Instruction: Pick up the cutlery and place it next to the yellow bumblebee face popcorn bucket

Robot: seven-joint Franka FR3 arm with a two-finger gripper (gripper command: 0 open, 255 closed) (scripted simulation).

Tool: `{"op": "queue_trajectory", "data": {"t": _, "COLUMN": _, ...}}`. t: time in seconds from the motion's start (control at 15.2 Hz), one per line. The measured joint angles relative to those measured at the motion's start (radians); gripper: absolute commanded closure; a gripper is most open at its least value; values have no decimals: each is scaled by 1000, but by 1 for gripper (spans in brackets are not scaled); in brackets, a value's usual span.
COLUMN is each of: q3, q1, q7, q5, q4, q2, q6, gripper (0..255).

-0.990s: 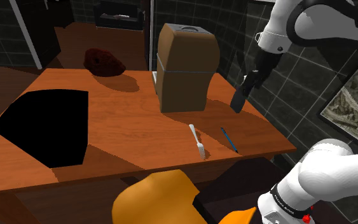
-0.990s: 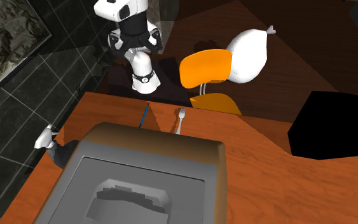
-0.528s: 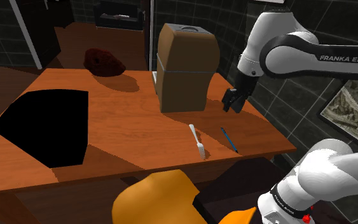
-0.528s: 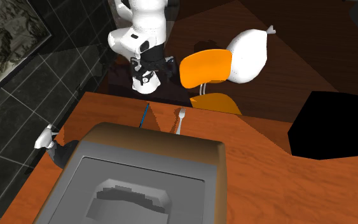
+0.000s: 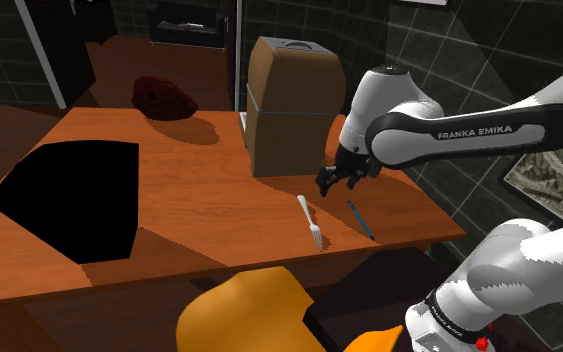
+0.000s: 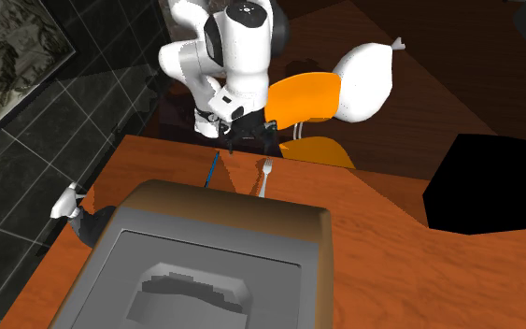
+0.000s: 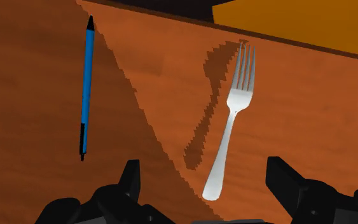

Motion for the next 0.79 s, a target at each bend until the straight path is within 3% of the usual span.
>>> {"op": "queue_trajectory", "data": {"t": 0.4, "q3": 115, "q1": -49, "q7": 208, "q5": -28, "q4": -6, "q2": 211, "q6": 241, "gripper": 0}}
{"op": "queue_trajectory", "data": {"t": 0.79, "q3": 151, "q1": -83, "q7": 282, "q5": -77, "q4": -14, "q2": 320, "q6": 361, "gripper": 0}}
